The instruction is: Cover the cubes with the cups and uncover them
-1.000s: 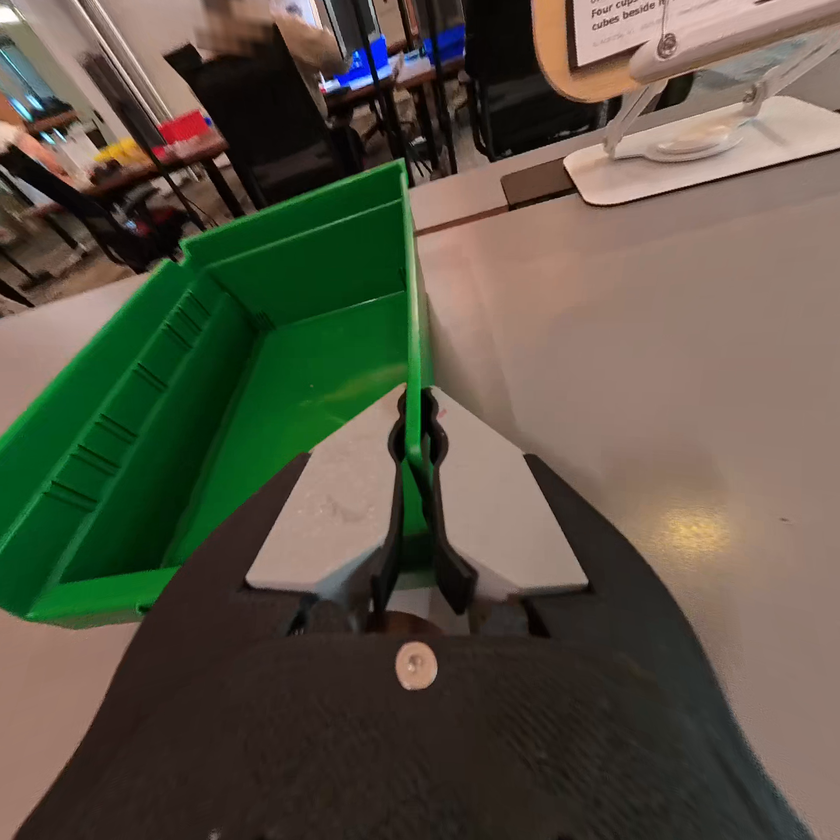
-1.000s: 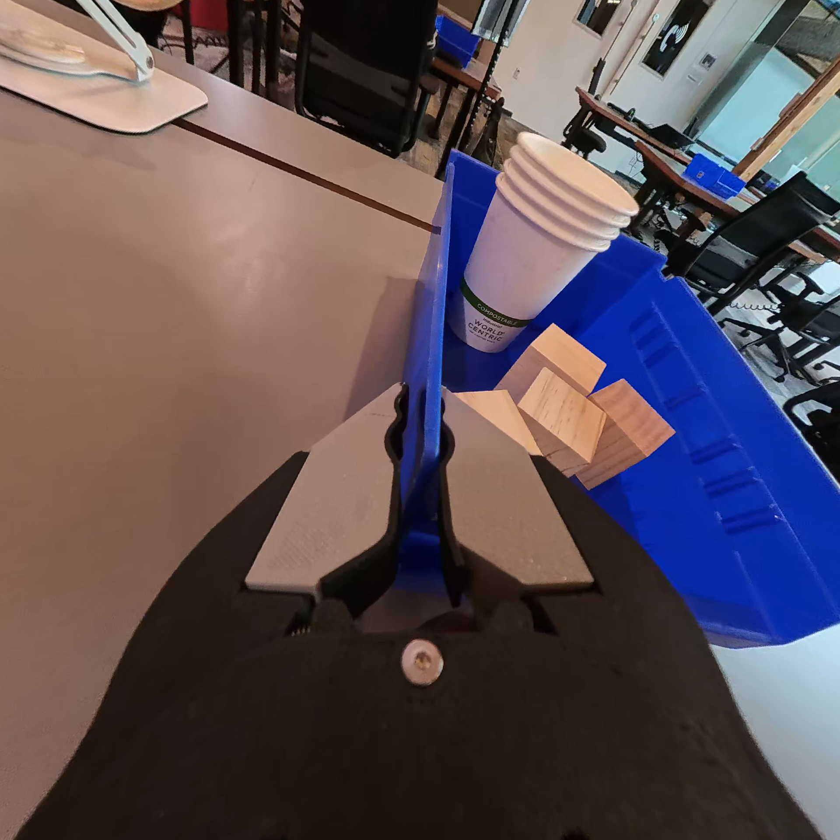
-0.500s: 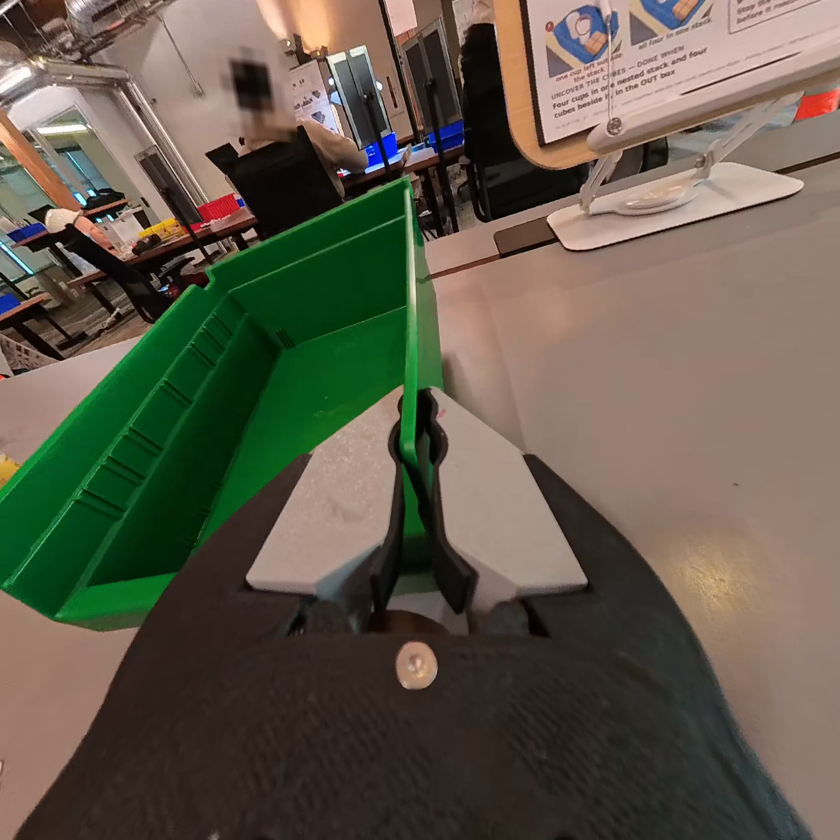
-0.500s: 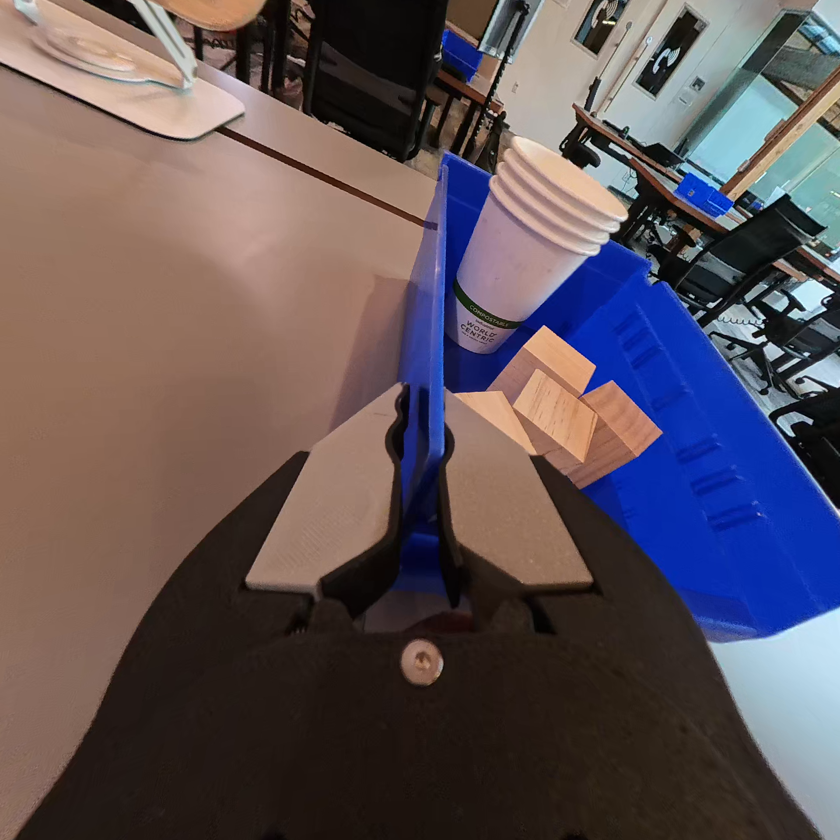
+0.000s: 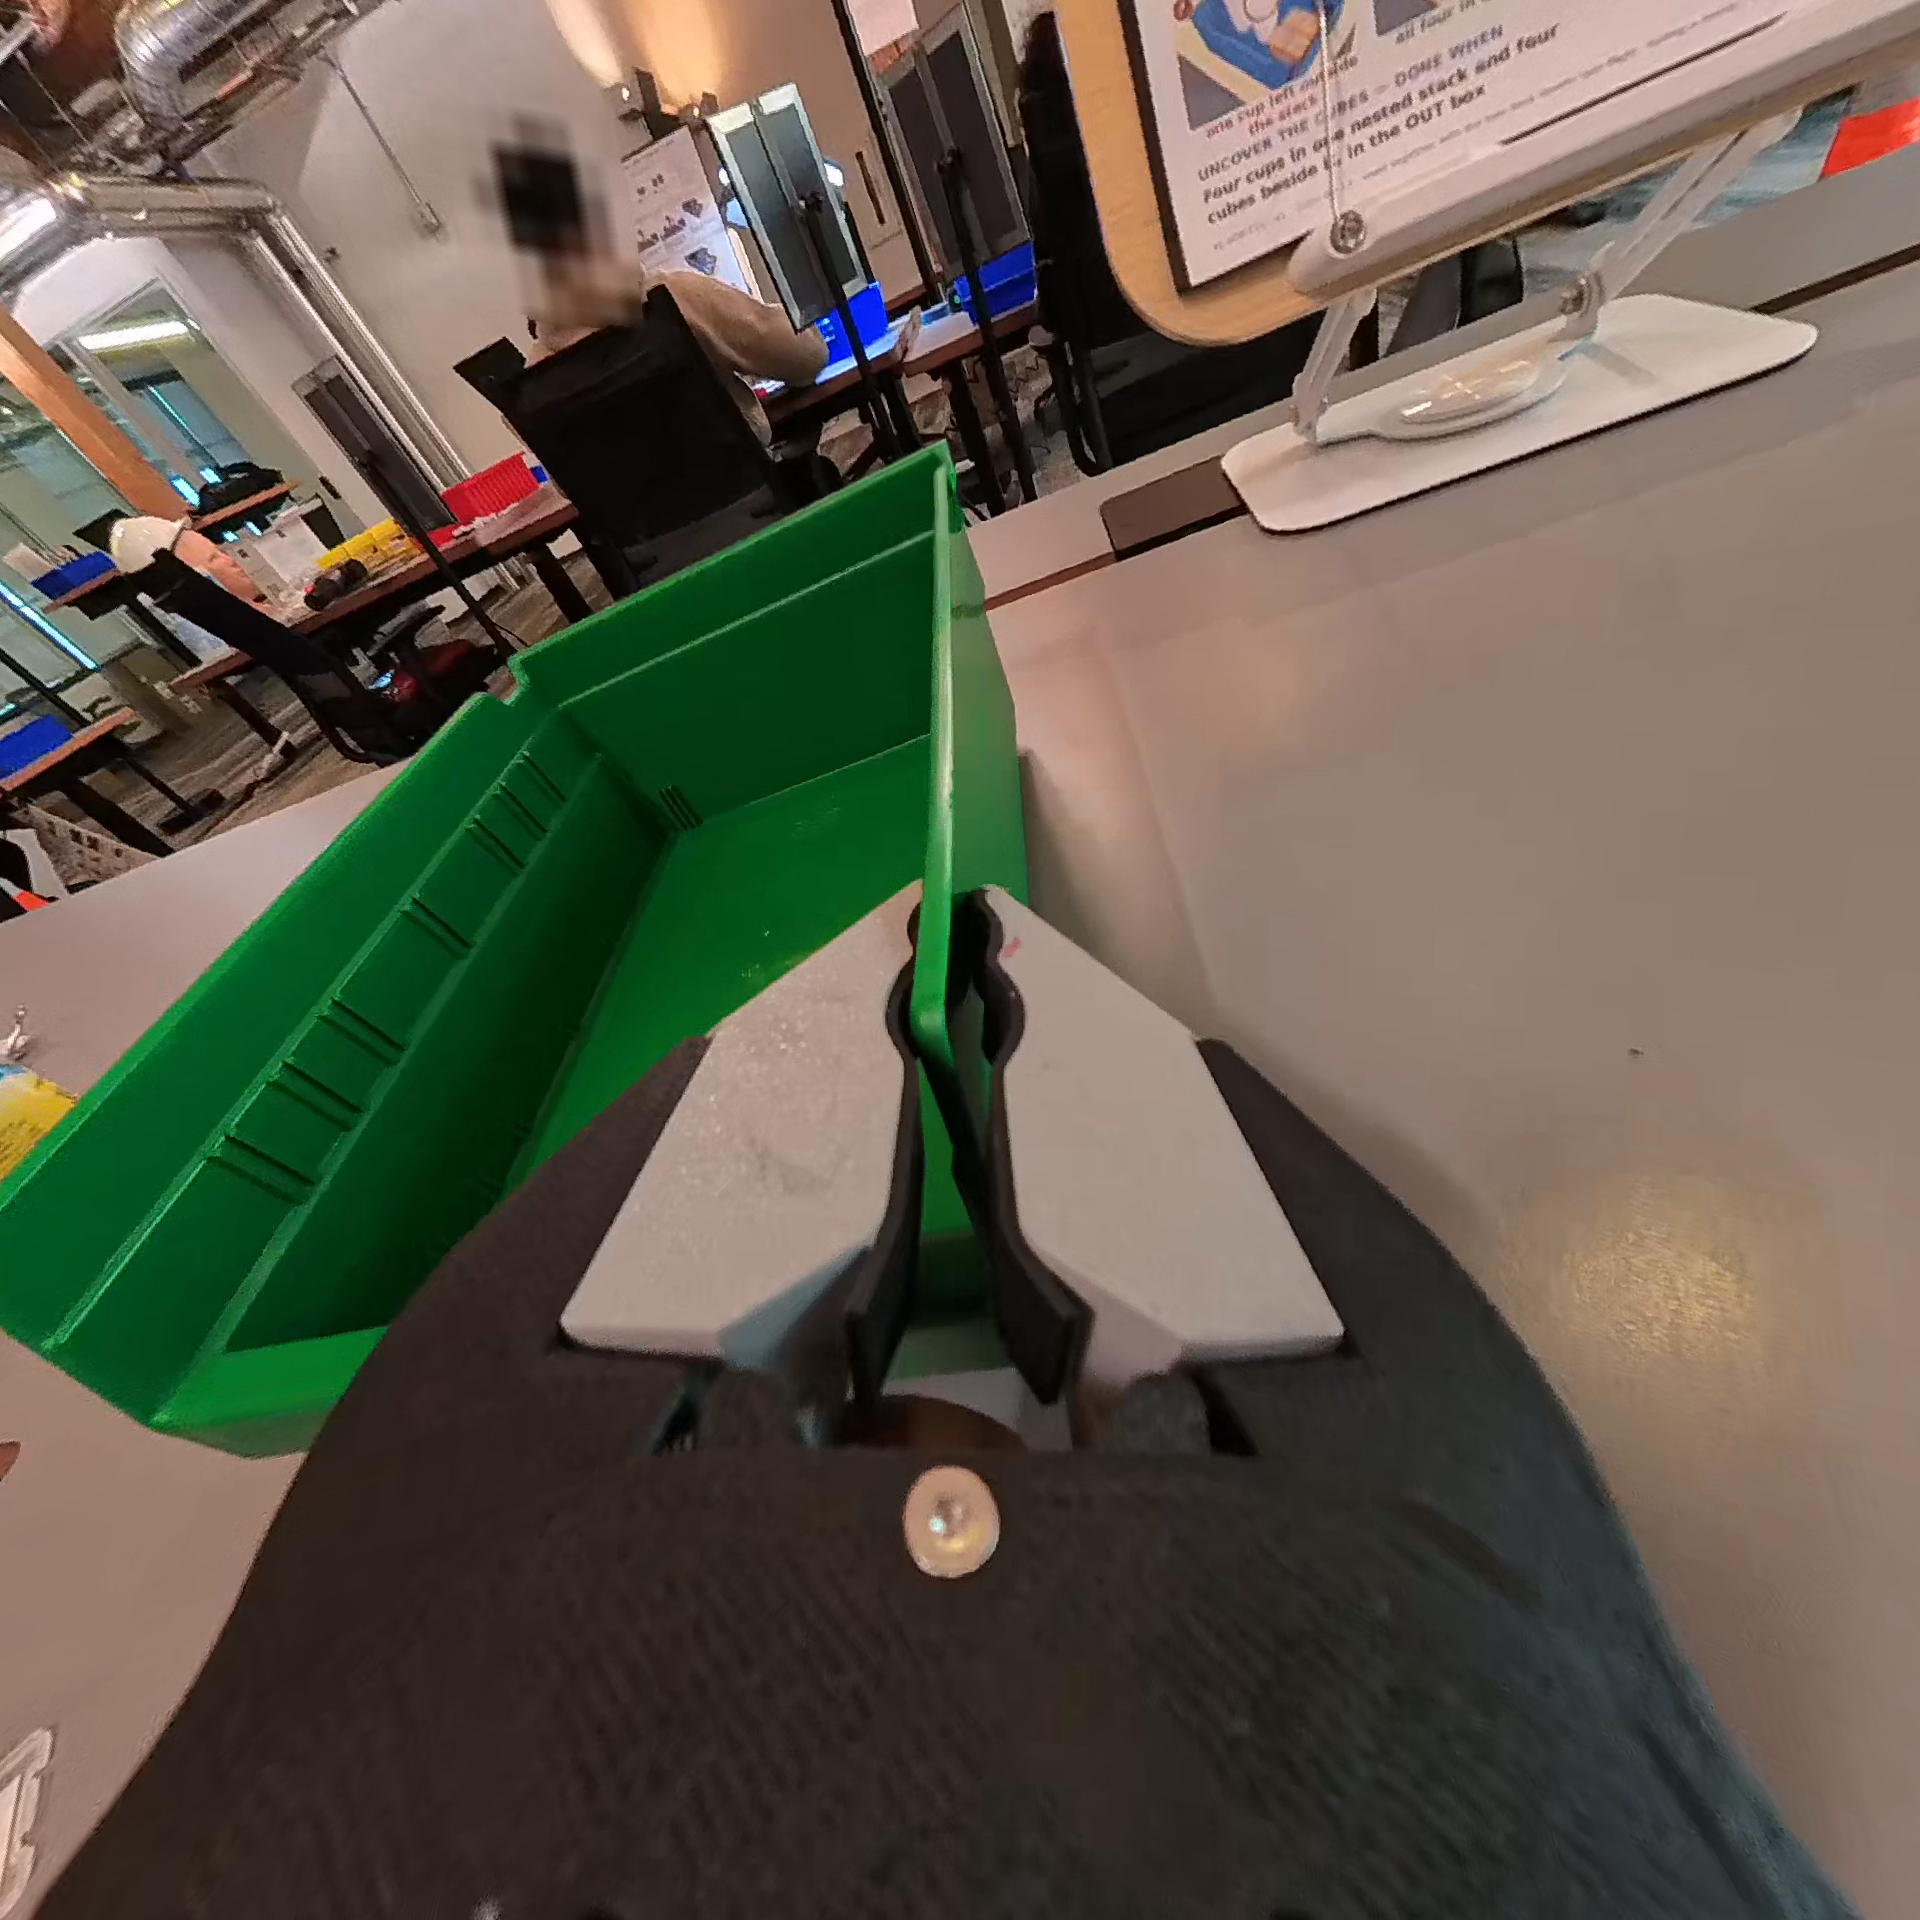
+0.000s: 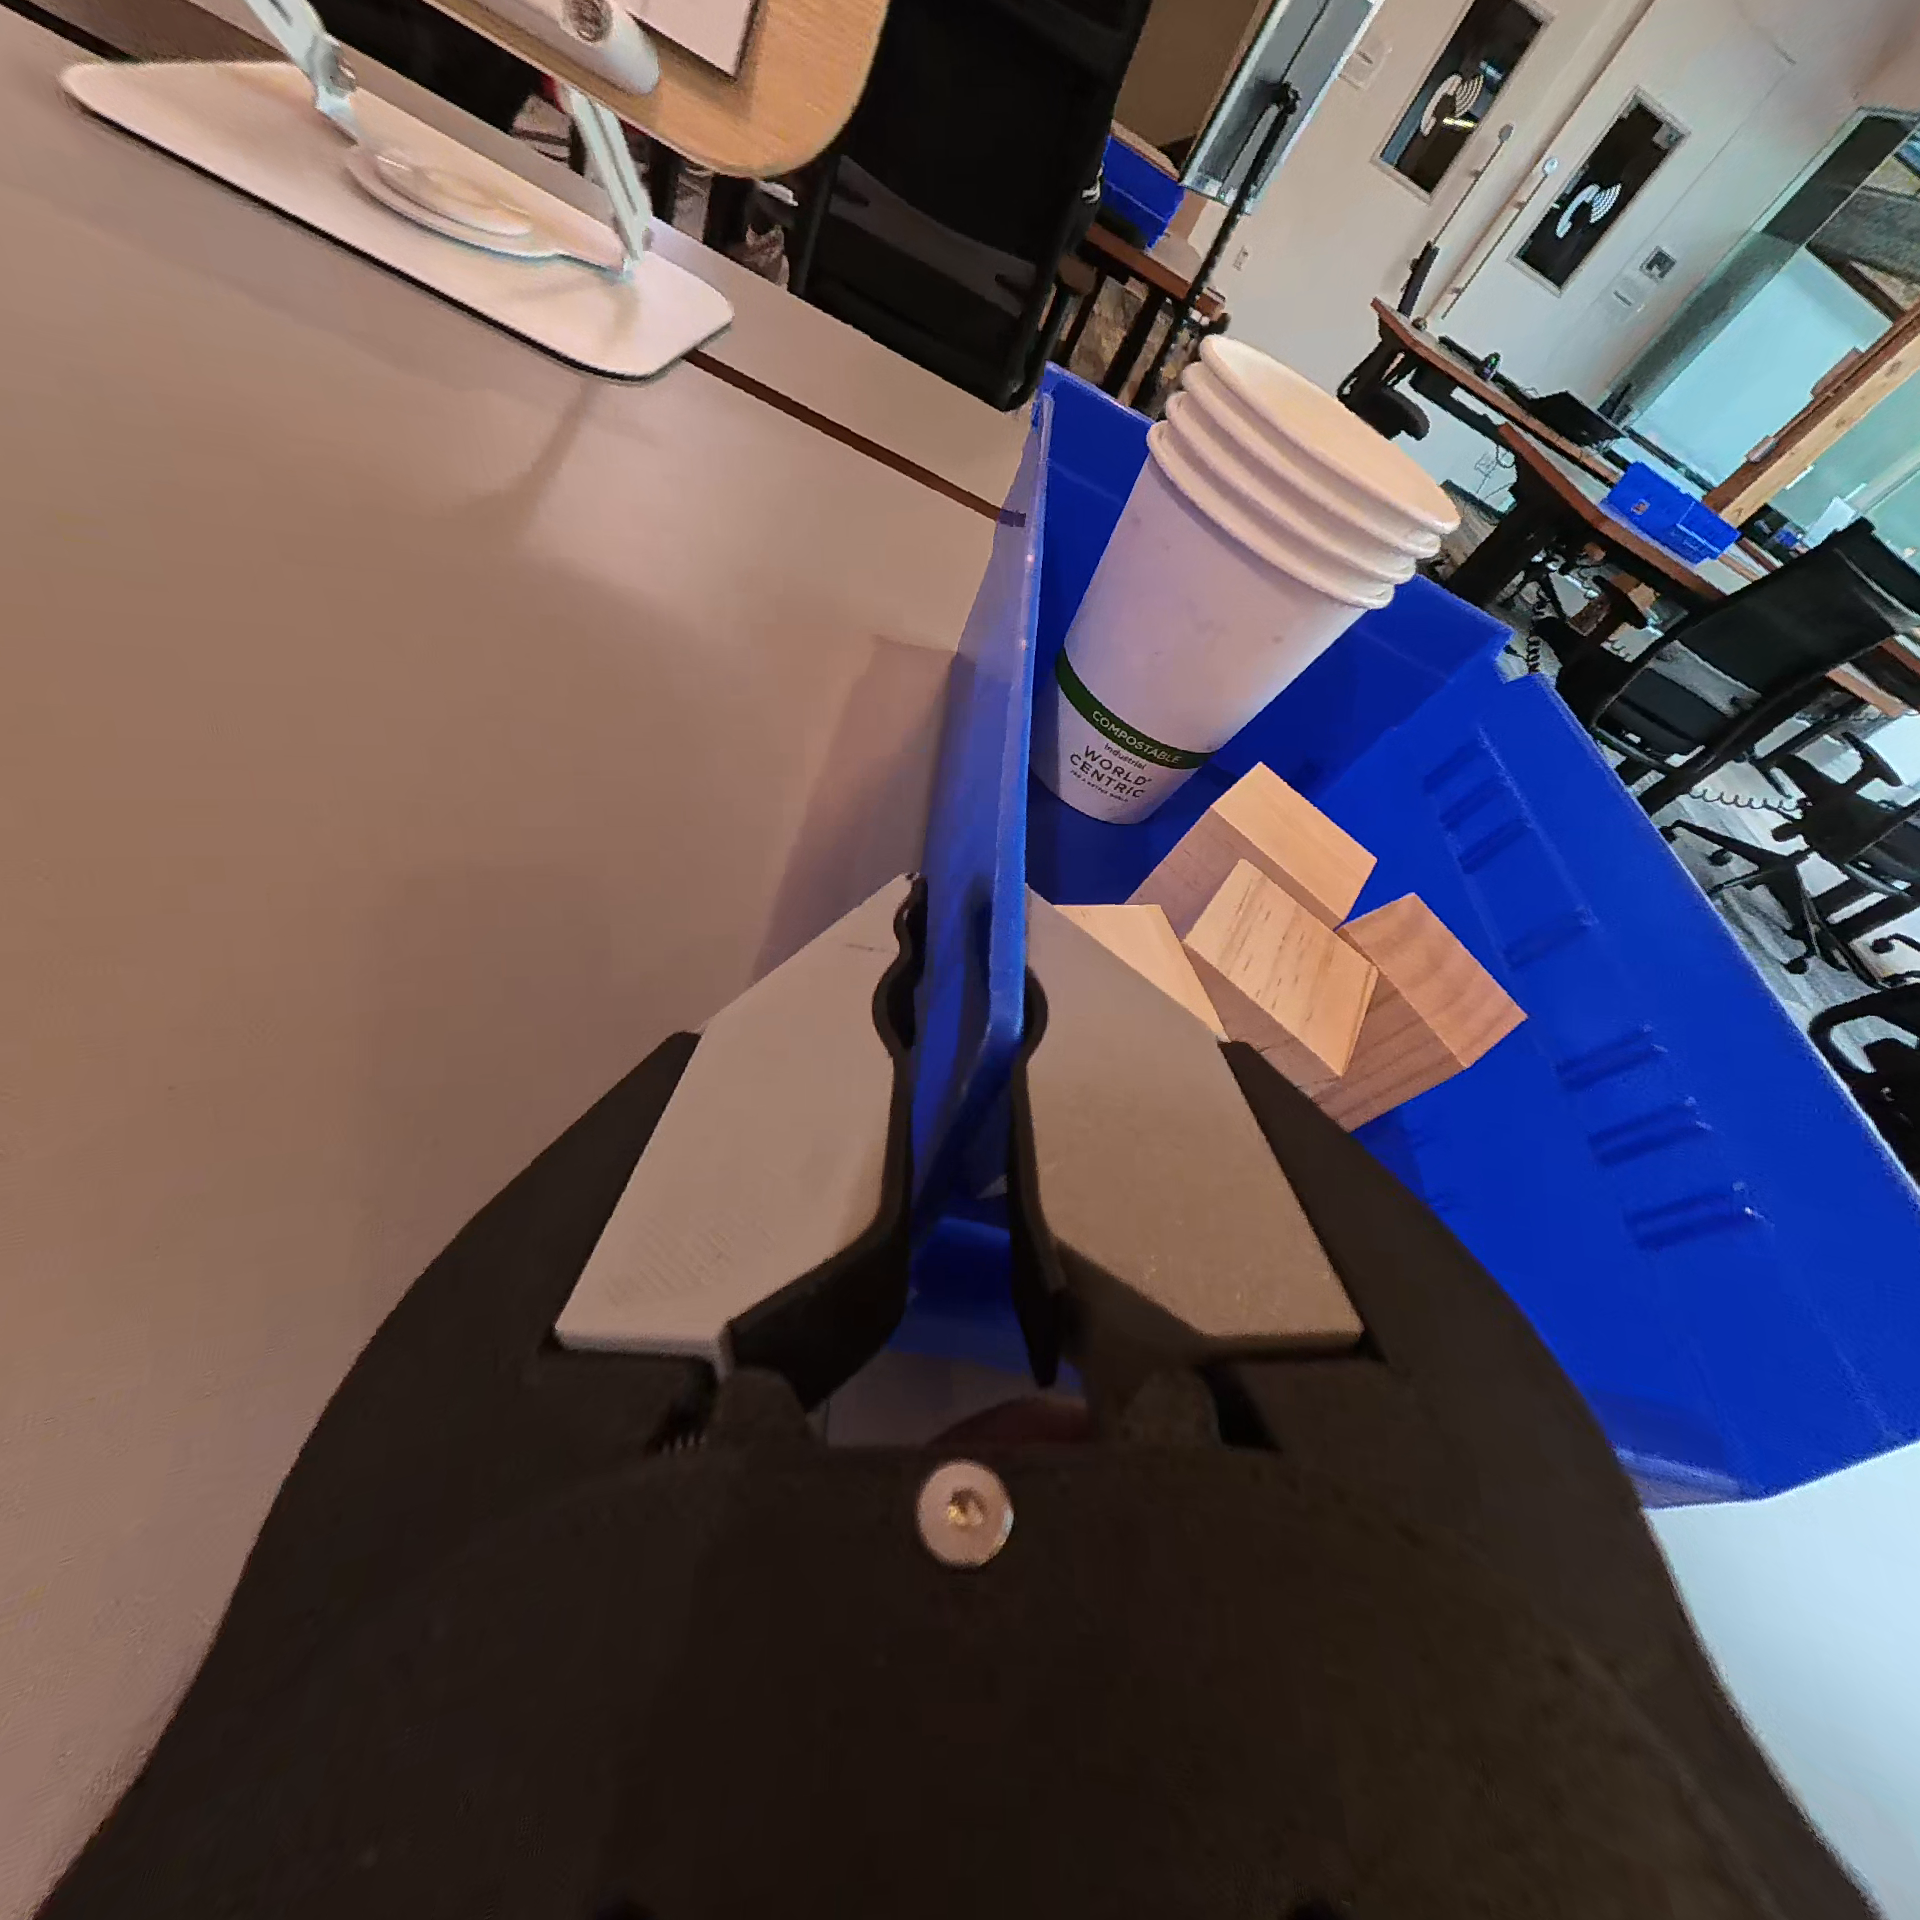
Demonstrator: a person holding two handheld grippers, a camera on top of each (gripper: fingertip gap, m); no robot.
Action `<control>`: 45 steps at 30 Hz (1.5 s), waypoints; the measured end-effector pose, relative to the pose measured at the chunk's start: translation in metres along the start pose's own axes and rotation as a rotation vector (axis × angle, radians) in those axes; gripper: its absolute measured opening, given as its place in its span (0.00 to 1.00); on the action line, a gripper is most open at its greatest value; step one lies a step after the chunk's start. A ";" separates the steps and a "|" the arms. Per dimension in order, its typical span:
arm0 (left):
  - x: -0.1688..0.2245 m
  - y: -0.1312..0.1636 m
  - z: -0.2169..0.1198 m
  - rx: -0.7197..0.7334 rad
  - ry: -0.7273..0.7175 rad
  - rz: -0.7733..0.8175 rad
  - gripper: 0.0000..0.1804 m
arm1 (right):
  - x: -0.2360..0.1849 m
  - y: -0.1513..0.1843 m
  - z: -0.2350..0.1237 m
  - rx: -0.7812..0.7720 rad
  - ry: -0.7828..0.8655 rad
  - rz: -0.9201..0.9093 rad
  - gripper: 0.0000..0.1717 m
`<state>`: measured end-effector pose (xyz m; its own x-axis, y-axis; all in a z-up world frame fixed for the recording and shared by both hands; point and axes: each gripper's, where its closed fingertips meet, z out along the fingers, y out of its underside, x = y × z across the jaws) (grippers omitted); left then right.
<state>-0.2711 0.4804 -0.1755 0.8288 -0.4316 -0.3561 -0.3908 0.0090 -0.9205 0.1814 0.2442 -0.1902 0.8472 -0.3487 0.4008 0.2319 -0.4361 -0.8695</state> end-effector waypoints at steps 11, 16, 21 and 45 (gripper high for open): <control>-0.026 -0.035 -0.048 0.175 -0.035 -0.098 0.00 | -0.158 -0.060 -0.044 0.078 -0.274 0.022 0.10; -0.054 -0.057 -0.091 0.251 -0.054 -0.116 0.00 | -0.275 -0.109 -0.051 0.107 -0.413 0.007 0.20; -0.081 -0.069 -0.133 0.319 -0.106 -0.108 0.00 | -0.396 -0.163 -0.050 0.085 -0.518 -0.046 0.28; -0.045 -0.149 -0.229 0.538 -0.004 -0.017 0.00 | -0.188 -0.081 -0.138 0.214 -0.586 0.029 0.12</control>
<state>-0.3417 0.2923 0.0148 0.8353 -0.4321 -0.3401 -0.1178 0.4636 -0.8782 -0.0625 0.2304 -0.1555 0.9621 0.1813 0.2038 0.2438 -0.2360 -0.9407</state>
